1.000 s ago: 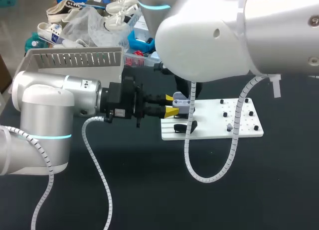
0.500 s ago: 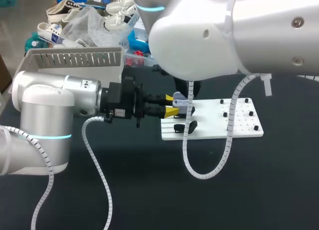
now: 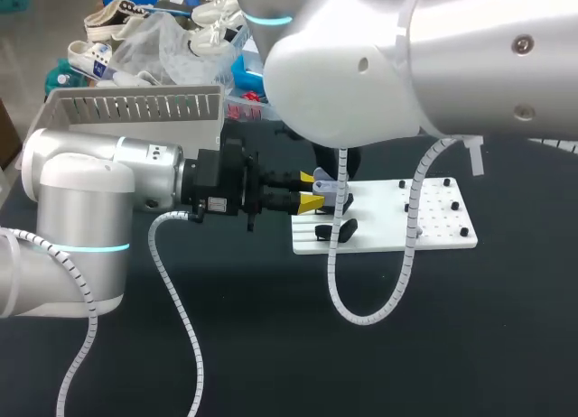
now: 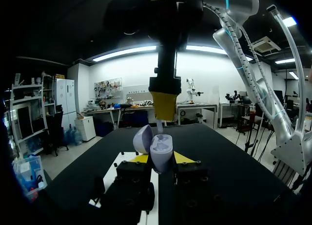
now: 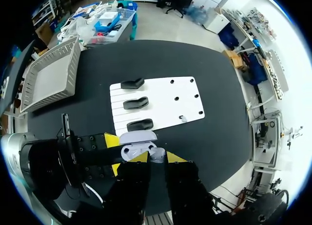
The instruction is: Pick up each earbud case from the left stands, insert the matching earbuds, close the lid, and place the case in the box.
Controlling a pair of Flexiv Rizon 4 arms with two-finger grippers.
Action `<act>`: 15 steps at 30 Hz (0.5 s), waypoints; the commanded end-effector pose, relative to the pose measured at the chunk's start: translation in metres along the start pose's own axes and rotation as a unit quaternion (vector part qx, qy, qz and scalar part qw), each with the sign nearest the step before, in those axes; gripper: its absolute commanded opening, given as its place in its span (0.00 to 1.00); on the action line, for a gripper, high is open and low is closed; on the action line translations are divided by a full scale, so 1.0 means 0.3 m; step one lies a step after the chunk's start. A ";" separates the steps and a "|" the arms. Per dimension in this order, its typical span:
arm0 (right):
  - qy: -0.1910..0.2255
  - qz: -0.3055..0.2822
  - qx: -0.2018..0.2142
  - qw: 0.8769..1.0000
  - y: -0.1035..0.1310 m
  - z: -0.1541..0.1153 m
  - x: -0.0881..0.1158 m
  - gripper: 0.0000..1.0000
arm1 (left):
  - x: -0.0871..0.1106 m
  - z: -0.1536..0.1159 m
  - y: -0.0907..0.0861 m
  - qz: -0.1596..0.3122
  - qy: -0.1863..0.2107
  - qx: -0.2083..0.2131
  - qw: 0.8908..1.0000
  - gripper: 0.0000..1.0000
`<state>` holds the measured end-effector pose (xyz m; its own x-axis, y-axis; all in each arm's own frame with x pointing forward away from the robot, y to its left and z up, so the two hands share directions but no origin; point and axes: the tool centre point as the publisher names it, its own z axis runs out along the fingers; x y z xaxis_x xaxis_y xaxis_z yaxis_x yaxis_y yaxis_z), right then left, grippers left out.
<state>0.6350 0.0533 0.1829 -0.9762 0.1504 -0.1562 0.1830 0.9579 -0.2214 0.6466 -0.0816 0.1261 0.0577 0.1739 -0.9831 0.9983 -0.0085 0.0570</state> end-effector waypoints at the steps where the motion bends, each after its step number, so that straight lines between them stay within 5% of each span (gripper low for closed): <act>1: 0.003 -0.001 0.003 1.000 0.011 0.005 -0.008 0.00 | 0.001 0.002 -0.001 0.000 0.000 -0.002 1.000 0.00; 15: 0.012 -0.008 0.013 1.000 0.019 0.023 -0.014 0.00 | 0.001 0.002 -0.001 0.000 0.000 -0.002 1.000 0.00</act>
<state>0.6383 0.0540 0.1760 -0.9809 0.1401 -0.1350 0.1697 0.9554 -0.2416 0.6466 -0.0816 0.1261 0.0576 0.1738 -0.9831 0.9983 -0.0086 0.0570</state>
